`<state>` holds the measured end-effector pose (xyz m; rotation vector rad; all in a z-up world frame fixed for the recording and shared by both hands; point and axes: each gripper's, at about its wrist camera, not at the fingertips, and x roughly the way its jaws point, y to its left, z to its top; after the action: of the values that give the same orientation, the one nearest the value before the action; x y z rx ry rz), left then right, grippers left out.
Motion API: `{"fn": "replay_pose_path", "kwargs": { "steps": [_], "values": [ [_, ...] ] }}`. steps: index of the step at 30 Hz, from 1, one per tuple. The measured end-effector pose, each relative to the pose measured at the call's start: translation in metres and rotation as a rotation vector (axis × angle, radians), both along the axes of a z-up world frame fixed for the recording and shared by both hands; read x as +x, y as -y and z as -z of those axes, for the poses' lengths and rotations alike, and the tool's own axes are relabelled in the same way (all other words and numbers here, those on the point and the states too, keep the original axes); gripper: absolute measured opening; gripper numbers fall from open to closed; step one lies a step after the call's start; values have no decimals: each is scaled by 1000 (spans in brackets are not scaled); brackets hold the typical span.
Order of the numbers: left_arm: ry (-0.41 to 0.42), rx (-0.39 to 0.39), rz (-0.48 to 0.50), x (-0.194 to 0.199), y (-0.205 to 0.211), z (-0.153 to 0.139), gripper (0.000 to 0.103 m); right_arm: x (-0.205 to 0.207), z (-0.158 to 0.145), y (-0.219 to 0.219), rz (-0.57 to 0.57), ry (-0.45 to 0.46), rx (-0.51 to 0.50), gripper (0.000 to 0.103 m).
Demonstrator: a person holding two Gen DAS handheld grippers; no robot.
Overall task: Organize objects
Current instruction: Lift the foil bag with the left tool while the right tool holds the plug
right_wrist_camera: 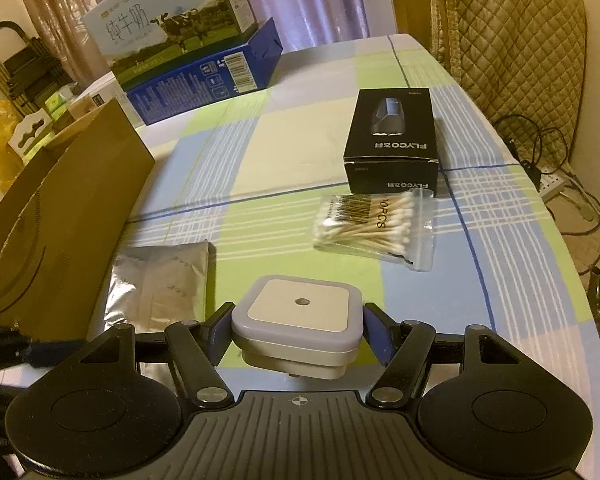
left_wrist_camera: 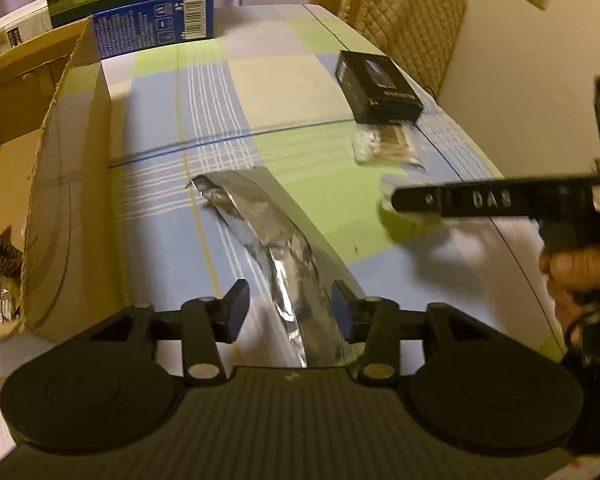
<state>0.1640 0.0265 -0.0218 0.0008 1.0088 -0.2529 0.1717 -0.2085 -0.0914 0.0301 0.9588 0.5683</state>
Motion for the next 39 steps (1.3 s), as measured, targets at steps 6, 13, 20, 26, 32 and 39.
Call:
{"fn": "replay_pose_path", "kwargs": {
  "steps": [6,13,20,26,32,39],
  "values": [
    [-33,-3,-57,26,8,11,59,2,2,1,11,3,-7,65],
    [-116,-13,-110,59,12,31,59,3,2,0,13,10,-17,65],
    [-164,-7,-115,77,16,44,58,5,3,0,20,12,-24,65],
    [-165,15,-60,77,19,43,42,5,4,0,24,9,-37,65],
    [-165,30,17,64,22,37,34,4,4,0,19,11,-40,65],
    [-156,31,35,49,18,32,33,3,3,-1,11,13,-42,65]
  ]
}}
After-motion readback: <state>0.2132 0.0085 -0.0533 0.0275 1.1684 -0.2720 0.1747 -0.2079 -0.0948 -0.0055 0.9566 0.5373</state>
